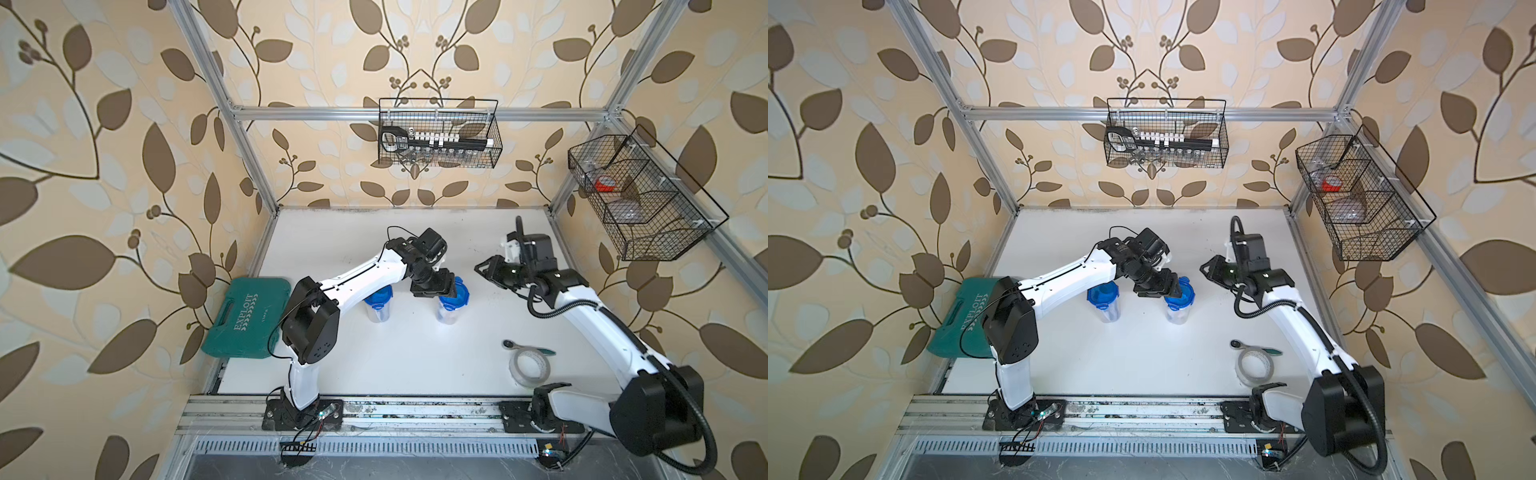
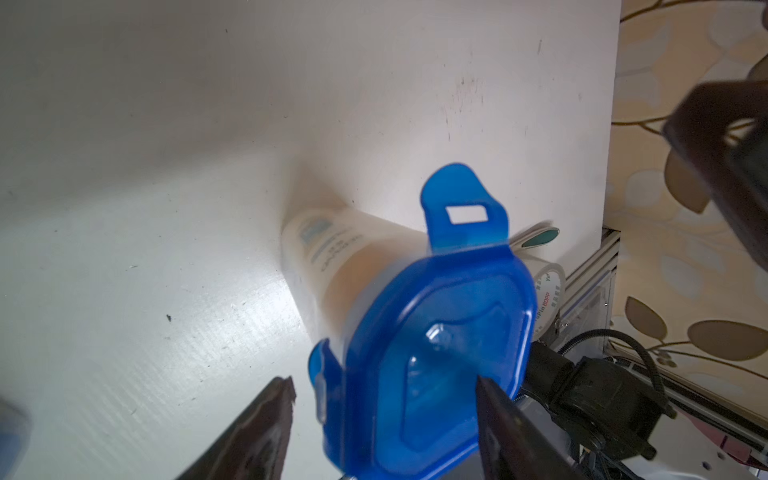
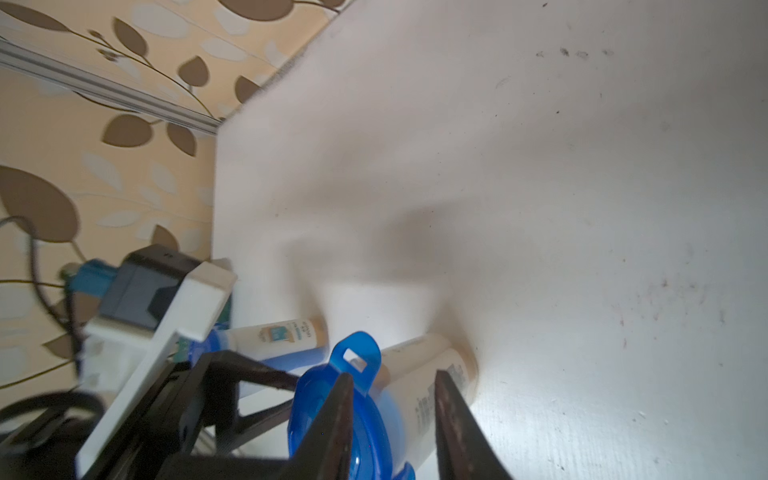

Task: Take out toiletry kits
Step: Adjust the container at the center of the board.

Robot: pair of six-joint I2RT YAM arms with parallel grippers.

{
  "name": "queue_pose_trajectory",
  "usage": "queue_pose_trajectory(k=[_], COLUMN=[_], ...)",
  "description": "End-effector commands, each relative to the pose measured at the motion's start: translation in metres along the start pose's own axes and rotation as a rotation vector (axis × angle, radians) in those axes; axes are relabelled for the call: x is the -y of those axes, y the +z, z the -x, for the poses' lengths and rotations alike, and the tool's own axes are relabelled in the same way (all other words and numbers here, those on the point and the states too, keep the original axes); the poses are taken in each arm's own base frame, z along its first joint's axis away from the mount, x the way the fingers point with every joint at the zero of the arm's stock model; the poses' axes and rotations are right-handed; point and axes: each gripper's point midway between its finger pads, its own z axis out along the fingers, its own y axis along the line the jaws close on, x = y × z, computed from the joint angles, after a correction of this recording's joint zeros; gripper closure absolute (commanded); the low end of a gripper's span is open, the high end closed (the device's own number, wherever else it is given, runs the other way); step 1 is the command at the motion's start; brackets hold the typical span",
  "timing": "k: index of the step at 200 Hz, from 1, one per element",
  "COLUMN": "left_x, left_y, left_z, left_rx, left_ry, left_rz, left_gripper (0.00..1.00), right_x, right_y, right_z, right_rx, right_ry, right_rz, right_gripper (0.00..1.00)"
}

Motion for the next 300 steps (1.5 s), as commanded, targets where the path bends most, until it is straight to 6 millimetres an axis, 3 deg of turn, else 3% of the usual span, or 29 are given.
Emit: queue_pose_trajectory(k=[1,22,45,83,111,141,191,220,254,270,300], left_x=[0.013,0.012,0.011,0.021,0.019,0.014,0.01,0.005,0.013,0.013,-0.002], left_y=[-0.025,-0.027,-0.023,-0.028,-0.024,-0.017,-0.013,-0.018,-0.026,-0.026,-0.016], left_z=[0.004,0.004,0.0,0.0,0.001,-0.003,-0.006,-0.002,0.002,0.003,-0.001], left_rx=[0.038,0.038,0.011,0.023,0.021,0.002,0.001,0.019,0.036,0.042,0.022], left_ry=[0.015,0.026,0.034,0.056,0.056,0.046,0.025,0.0,-0.014,-0.016,-0.043], left_rz=[-0.045,-0.036,-0.04,-0.094,-0.086,-0.085,-0.082,-0.064,-0.098,-0.096,-0.04], left_gripper=[0.29,0.29,0.29,0.27,0.27,0.28,0.29,0.29,0.29,0.29,0.32], right_x=[-0.012,0.031,0.049,0.033,0.017,-0.005,-0.015,-0.009,-0.015,-0.019,-0.007], right_y=[-0.008,-0.002,0.009,0.039,0.057,0.07,0.082,0.068,0.031,0.017,0.012], right_z=[-0.018,-0.032,-0.032,-0.033,-0.03,-0.032,-0.028,-0.018,-0.004,-0.01,-0.03], right_rx=[-0.079,-0.124,-0.175,-0.241,-0.243,-0.263,-0.273,-0.23,-0.161,-0.185,-0.231], right_ry=[0.101,0.091,0.044,-0.077,-0.082,-0.112,-0.133,-0.134,0.035,0.095,0.172], right_rz=[0.255,0.035,-0.094,-0.227,-0.202,-0.166,-0.161,-0.173,0.183,0.352,0.438], right_gripper=[0.68,0.68,0.68,0.67,0.67,0.67,0.67,0.67,0.68,0.7,0.7])
